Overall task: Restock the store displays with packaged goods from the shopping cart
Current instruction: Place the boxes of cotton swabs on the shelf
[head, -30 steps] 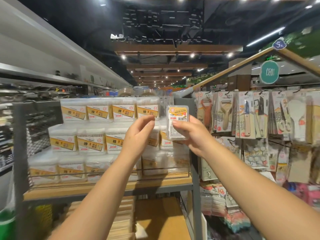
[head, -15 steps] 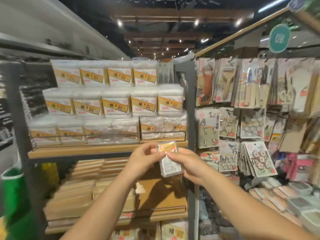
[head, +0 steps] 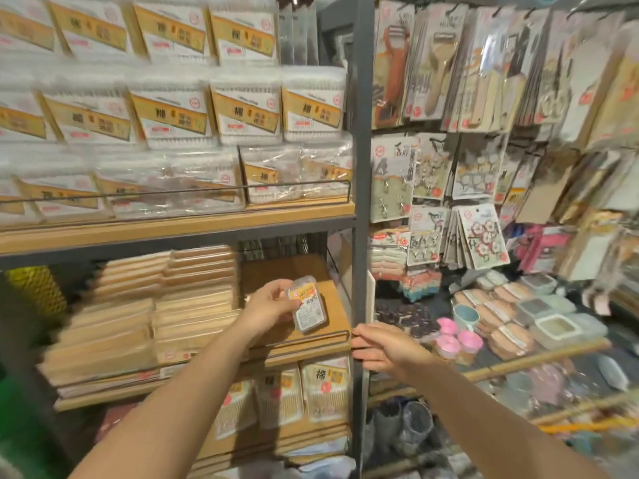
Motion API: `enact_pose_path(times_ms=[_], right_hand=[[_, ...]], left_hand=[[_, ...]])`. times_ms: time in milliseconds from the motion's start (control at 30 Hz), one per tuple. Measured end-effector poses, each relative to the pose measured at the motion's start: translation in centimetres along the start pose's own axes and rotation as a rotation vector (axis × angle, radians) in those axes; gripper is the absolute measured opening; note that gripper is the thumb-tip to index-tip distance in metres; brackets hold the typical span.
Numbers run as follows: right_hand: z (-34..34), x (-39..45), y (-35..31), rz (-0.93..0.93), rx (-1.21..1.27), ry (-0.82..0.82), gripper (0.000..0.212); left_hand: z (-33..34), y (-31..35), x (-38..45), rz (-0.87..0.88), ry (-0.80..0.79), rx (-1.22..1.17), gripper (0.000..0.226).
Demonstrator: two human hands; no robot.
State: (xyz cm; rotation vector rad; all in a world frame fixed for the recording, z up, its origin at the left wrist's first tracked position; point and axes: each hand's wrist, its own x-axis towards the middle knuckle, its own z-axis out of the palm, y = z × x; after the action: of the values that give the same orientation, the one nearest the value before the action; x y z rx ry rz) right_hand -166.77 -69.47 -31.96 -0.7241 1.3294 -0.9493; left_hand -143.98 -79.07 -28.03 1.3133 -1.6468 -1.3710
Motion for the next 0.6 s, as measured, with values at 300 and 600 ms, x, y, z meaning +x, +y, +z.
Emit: enact_pose_path(times_ms=[300,600], right_hand=[[-4.6,-1.0,4.4,0.045,0.029,0.249,0.027],[-4.3,-1.7,5.2,0.042,0.058,0.317,0.029]], left_hand=[[1.5,-0.5,6.2,0.032,-0.148,0.142,0.048],[2.4,-0.2,9.1,-0.05,-0.129,0.209,0.036]])
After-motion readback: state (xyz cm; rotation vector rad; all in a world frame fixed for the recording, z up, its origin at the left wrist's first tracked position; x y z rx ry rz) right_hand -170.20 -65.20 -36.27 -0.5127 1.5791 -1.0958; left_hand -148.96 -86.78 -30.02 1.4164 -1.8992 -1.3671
